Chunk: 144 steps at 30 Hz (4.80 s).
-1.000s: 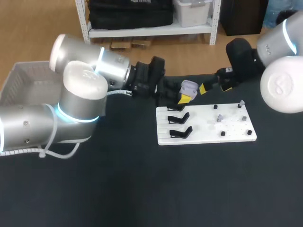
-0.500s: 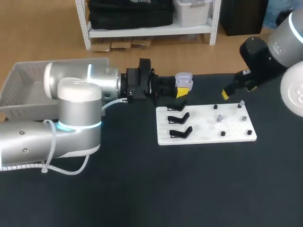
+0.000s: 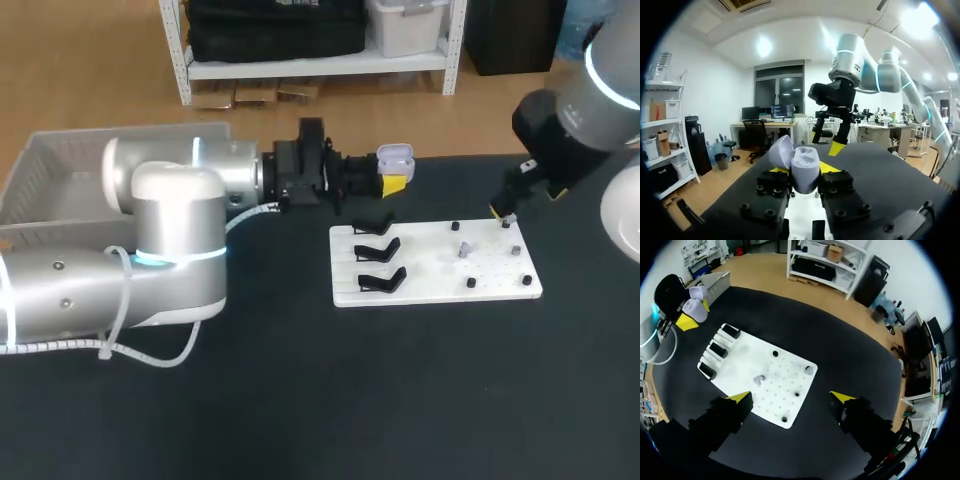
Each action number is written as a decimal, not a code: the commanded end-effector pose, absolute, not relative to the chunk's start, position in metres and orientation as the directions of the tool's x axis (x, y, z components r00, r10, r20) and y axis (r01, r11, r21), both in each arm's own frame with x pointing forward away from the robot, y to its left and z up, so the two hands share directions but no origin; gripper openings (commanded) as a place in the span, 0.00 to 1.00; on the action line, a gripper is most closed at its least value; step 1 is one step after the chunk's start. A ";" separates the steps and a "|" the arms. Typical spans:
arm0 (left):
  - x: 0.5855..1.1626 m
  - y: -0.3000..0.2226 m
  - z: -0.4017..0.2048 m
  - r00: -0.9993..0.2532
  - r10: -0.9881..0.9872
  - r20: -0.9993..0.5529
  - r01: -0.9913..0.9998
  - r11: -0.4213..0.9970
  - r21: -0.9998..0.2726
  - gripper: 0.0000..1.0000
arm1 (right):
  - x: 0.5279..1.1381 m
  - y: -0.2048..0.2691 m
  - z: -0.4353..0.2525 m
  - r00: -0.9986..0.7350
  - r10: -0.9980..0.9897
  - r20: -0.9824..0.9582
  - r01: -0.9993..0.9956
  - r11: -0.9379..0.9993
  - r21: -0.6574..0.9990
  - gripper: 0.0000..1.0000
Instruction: Pick up each earbud case from the left stands, insert the matching earbuds, close the lid, and place the case in the box.
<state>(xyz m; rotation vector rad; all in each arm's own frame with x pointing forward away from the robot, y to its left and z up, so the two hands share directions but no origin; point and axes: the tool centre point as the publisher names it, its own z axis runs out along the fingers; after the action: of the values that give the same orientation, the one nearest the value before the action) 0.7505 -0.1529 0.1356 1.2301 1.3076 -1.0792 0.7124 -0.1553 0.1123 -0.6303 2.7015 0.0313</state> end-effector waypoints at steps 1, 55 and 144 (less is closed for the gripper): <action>0.754 -0.155 0.134 0.020 0.100 -0.995 0.996 0.081 0.028 0.00 | 0.713 -0.150 0.113 -0.836 -0.421 -0.352 -0.393 0.907 -0.150 1.00; 0.754 -0.155 0.134 0.020 0.100 -0.995 0.996 0.081 0.028 0.00 | 0.769 -0.171 0.024 -0.916 -0.380 -0.131 -0.362 0.921 -0.142 0.46; 0.754 -0.155 0.134 0.020 0.100 -0.995 0.996 0.081 0.028 0.00 | 0.699 -0.147 0.141 -0.973 -0.173 -0.150 -0.162 0.983 -0.084 0.00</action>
<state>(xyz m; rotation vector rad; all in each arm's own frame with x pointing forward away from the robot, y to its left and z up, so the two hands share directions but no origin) 0.7548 -0.1555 0.1355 1.2369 1.3093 -1.0845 0.7026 -0.1463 0.1418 -0.2562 2.9840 -0.1073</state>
